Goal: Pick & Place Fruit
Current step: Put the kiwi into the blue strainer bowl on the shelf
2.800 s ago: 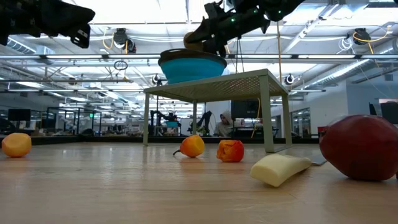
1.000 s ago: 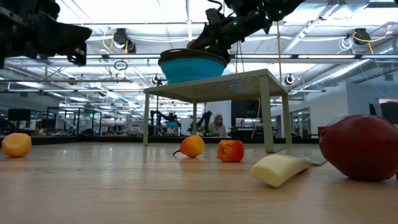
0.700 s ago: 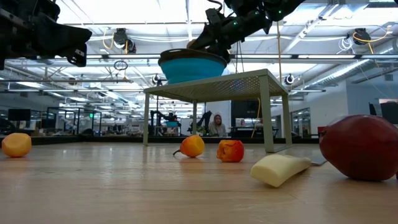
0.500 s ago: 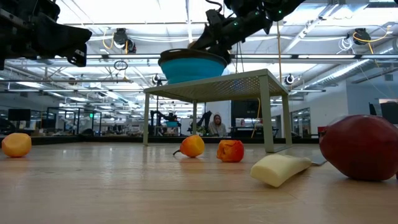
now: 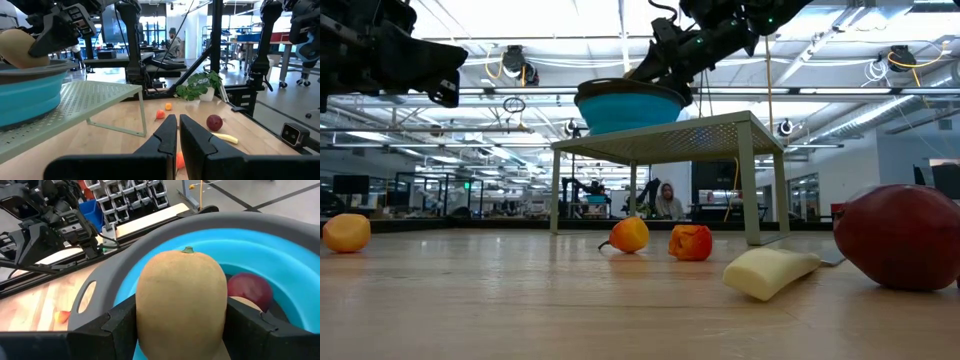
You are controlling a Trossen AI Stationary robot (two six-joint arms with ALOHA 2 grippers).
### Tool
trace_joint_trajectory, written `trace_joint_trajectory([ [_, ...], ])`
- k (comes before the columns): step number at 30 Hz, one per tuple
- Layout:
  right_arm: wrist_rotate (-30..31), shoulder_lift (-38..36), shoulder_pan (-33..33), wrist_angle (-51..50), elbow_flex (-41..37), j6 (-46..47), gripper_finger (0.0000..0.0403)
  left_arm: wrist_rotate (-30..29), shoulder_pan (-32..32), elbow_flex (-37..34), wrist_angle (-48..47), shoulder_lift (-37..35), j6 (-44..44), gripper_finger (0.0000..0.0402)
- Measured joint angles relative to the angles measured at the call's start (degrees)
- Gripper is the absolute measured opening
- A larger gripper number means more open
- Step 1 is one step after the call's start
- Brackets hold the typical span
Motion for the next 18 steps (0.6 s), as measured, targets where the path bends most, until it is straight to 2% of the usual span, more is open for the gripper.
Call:
trace_joint_trajectory([
  [18, -0.02, 0.00, 0.00, -0.95, 0.00, 0.00, 0.0242, 0.00, 0.00, 0.00, -0.02, 0.00, -0.12, 0.0024],
])
